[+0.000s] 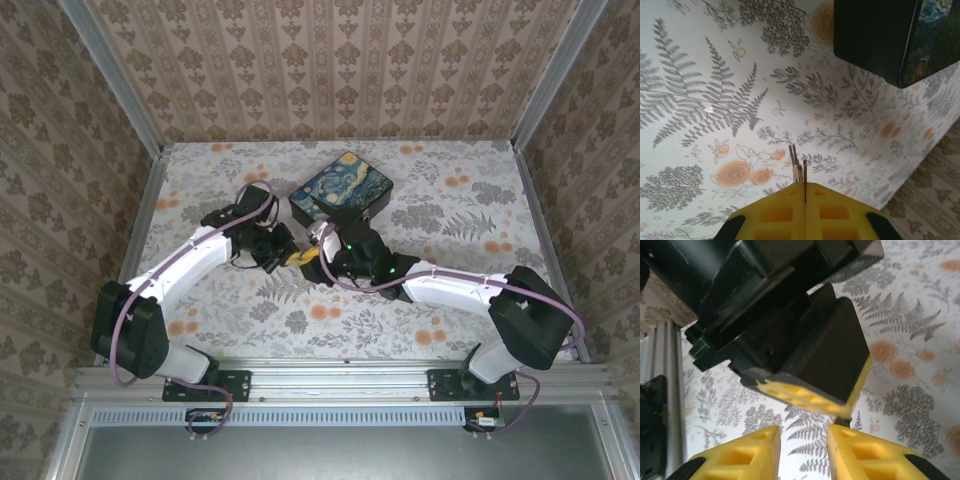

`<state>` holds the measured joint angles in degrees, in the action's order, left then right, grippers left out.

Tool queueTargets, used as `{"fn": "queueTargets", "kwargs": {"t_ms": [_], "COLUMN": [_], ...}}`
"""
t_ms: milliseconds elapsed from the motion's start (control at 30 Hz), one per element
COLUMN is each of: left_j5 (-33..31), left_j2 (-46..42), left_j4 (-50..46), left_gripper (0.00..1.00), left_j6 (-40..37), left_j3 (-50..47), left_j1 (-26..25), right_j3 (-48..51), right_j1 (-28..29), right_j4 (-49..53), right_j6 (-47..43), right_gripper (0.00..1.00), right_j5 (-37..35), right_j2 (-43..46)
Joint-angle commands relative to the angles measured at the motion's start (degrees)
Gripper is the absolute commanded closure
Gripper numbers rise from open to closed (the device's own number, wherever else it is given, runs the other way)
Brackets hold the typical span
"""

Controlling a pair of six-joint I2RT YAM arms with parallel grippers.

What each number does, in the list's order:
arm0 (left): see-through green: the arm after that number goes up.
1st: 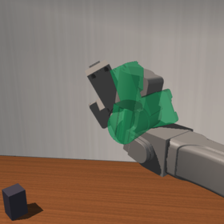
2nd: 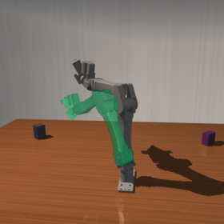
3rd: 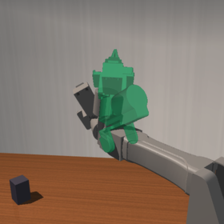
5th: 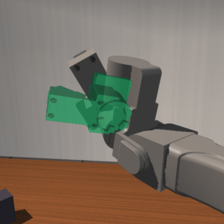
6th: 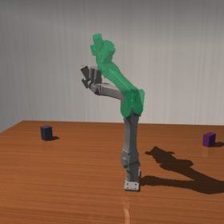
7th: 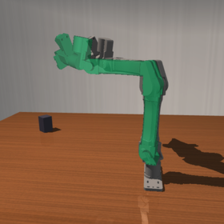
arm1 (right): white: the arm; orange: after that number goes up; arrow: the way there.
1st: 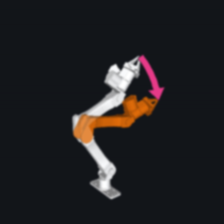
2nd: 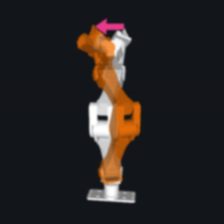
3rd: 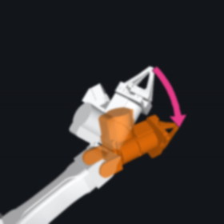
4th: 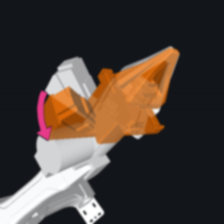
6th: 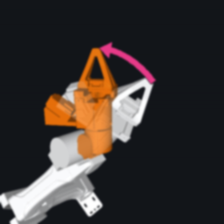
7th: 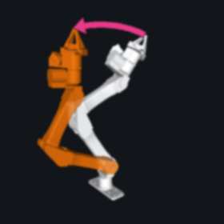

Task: Unlock a padlock with a key

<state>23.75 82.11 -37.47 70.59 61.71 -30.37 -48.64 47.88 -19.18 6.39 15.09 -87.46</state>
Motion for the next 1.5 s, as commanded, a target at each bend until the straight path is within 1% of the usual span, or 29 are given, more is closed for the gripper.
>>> {"fn": "queueTargets", "kwargs": {"t_ms": [0, 233, 333, 367, 467, 533, 667, 800, 933, 967, 1000, 1033, 1067, 1100, 1133, 1167, 1200, 1233, 1333, 1467], "left_j5": [3.2, 3.7, 4.3, 4.6, 5.0, 5.4, 5.8, 5.6, 5.6, 5.7, 5.1, 4.1, 2.8, 0.9, -0.8, -1.5, -1.0, 0.7, 3.8, 8.1], "left_j2": [-0.6, -1.7, -2.0, -2.3, -2.6, -2.7, -3.1, -3.4, -3.3, -3.3, -3.4, -3.7, -3.9, -4.1, -4.4, -4.4, -4.2, -3.6, -2.1, -5.9], "left_j4": [0.6, 0.6, 1.1, 1.6, 1.9, 2.3, 3.1, 3.7, 4.0, 3.8, 3.1, 2.0, 0.6, -1.7, -2.9, -3.1, -2.4, -1.1, -0.7, 6.2], "left_gripper": [1.0, 1.0, 1.0, 1.0, 1.0, 1.0, 1.0, 1.0, 1.0, 0.95, 0.8, 0.69, 0.63, 0.61, 0.6, 0.6, 0.62, 0.63, 0.65, 0.66], "left_j6": [2.2, 2.8, 3.2, 3.5, 3.9, 4.2, 5.0, 5.2, 4.9, 4.4, 3.2, 1.2, -0.9, -3.8, -7.7, -11.4, -16.5, -22.4, -36.3, -48.8], "left_j3": [1.1, 0.4, 0.0, -0.3, -0.6, -0.8, -1.2, -1.3, -1.6, -1.4, -0.9, -0.3, 0.5, 1.5, 2.3, 2.8, 3.2, 3.5, 4.2, 0.1], "left_j1": [0.7, 0.7, 0.7, 0.7, 0.6, 0.6, 0.7, 0.8, 1.1, 1.5, 1.9, 2.5, 3.1, 3.9, 3.9, 6.0, 6.4, 6.5, 5.9, 5.4], "right_j3": [-1.3, -3.3, -3.4, -3.5, -3.6, -3.6, -3.7, -4.1, -3.1, -3.0, -3.0, -2.8, -2.5, -2.1, -1.5, -1.2, -1.0, -0.7, -0.4, -1.7], "right_j1": [0.7, 0.7, 0.8, 0.8, 0.8, 0.8, 0.7, 0.3, -0.3, -0.6, -1.0, -1.5, -2.1, -2.7, -3.5, -4.0, -5.0, -5.9, -8.7, -12.6], "right_j4": [-3.1, -2.4, -2.7, -2.7, -2.6, -2.6, -2.1, -1.1, -2.4, -2.2, -2.0, -1.7, -1.5, -1.5, -1.3, -1.2, -1.2, -1.0, -0.2, 2.9], "right_j6": [-3.2, -4.6, -4.7, -4.8, -4.9, -4.9, -5.0, -3.8, -2.2, -1.5, -0.8, -0.1, 0.6, 1.6, 2.5, 3.2, 4.4, 5.7, 8.9, 13.2], "right_gripper": [0.72, 0.75, 0.8, 0.83, 0.89, 0.92, 0.99, 1.0, 1.0, 1.0, 1.0, 1.0, 1.0, 1.0, 1.0, 1.0, 1.0, 1.0, 1.0, 1.0], "right_j5": [-5.9, -8.6, -9.8, -9.9, -10.2, -10.8, -10.9, -9.7, -8.3, -7.8, -7.0, -6.1, -5.3, -4.0, -2.2, -0.4, 2.1, 4.9, 13.6, 25.0], "right_j2": [-2.6, -5.6, -6.1, -6.1, -6.4, -6.6, -6.4, -5.7, -5.1, -5.0, -4.8, -4.5, -4.3, -3.9, -3.5, -3.0, -2.4, -1.9, -0.4, 0.4]}}
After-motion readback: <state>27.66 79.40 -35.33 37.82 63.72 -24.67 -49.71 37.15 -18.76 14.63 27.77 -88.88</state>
